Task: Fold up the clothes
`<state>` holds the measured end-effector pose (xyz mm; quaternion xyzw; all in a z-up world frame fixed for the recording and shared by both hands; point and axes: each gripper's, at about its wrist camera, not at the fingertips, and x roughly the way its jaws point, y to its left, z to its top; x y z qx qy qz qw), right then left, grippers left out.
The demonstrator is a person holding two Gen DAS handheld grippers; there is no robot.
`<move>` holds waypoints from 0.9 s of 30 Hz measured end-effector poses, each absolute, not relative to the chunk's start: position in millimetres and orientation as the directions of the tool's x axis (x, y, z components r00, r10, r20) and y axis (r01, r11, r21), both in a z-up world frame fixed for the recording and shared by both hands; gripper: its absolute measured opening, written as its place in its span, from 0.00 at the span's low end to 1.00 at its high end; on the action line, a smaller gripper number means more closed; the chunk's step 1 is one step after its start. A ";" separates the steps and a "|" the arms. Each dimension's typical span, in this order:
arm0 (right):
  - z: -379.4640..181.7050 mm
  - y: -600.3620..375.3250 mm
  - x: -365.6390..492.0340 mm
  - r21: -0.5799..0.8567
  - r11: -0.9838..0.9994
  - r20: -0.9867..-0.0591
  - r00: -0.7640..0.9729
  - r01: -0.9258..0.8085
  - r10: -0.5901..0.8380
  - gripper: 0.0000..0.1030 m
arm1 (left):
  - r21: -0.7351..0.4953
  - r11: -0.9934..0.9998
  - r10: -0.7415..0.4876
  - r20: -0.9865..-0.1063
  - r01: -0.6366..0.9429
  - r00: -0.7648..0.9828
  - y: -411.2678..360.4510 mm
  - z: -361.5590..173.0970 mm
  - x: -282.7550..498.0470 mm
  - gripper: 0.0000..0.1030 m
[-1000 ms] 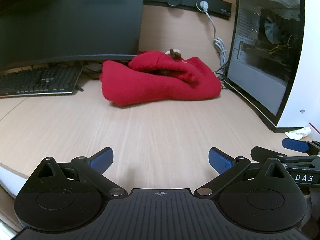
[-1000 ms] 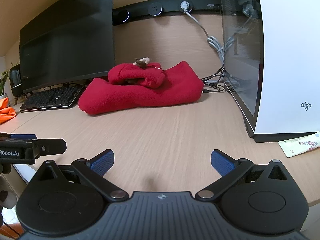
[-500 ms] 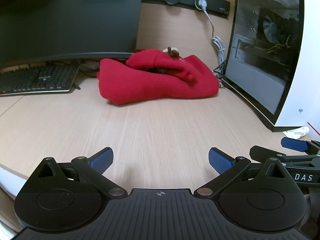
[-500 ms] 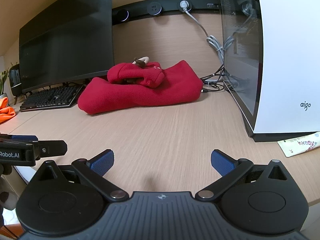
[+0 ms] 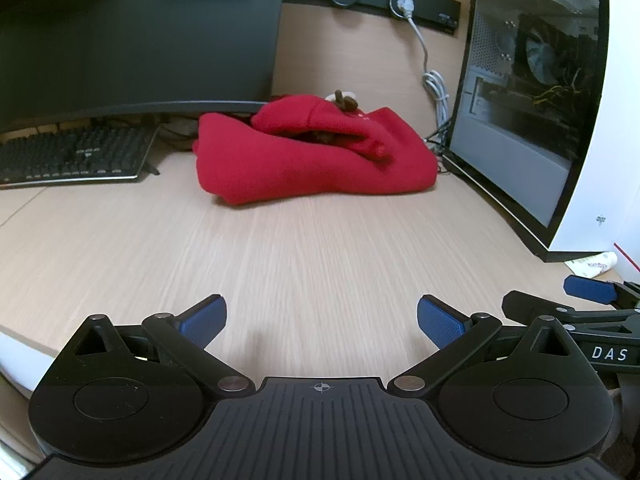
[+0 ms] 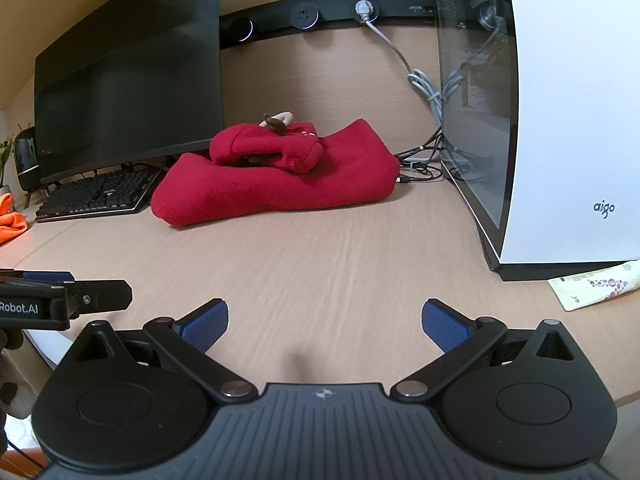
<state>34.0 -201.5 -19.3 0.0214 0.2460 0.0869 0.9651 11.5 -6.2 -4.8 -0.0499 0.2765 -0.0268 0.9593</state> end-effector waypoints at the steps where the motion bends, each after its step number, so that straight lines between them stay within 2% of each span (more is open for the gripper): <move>1: -19.2 -201.5 34.1 0.081 0.984 -0.473 0.863 -0.157 0.177 1.00 | -0.112 0.993 -0.080 -0.527 0.024 0.846 -6.1 -5.0 11.7 1.00; 14: -21.3 -185.9 42.1 0.023 0.984 -0.531 0.832 -0.179 0.163 1.00 | -0.166 0.986 -0.091 -0.542 0.000 0.836 6.1 -16.5 15.9 1.00; 18: -19.3 -177.0 52.3 0.086 0.982 -0.575 0.796 -0.170 0.188 1.00 | -0.207 0.978 -0.103 -0.555 -0.017 0.826 21.5 -22.1 21.8 1.00; 23: -8.8 -163.4 71.0 0.212 0.971 -0.613 0.760 -0.107 0.217 1.00 | -0.266 0.964 -0.176 -0.545 0.031 0.819 54.4 -18.4 35.5 1.00; 27: 20.6 -130.3 90.5 0.189 0.981 -0.617 0.771 -0.052 0.160 1.00 | -0.308 0.945 -0.269 -0.538 0.110 0.799 96.8 -4.1 44.5 1.00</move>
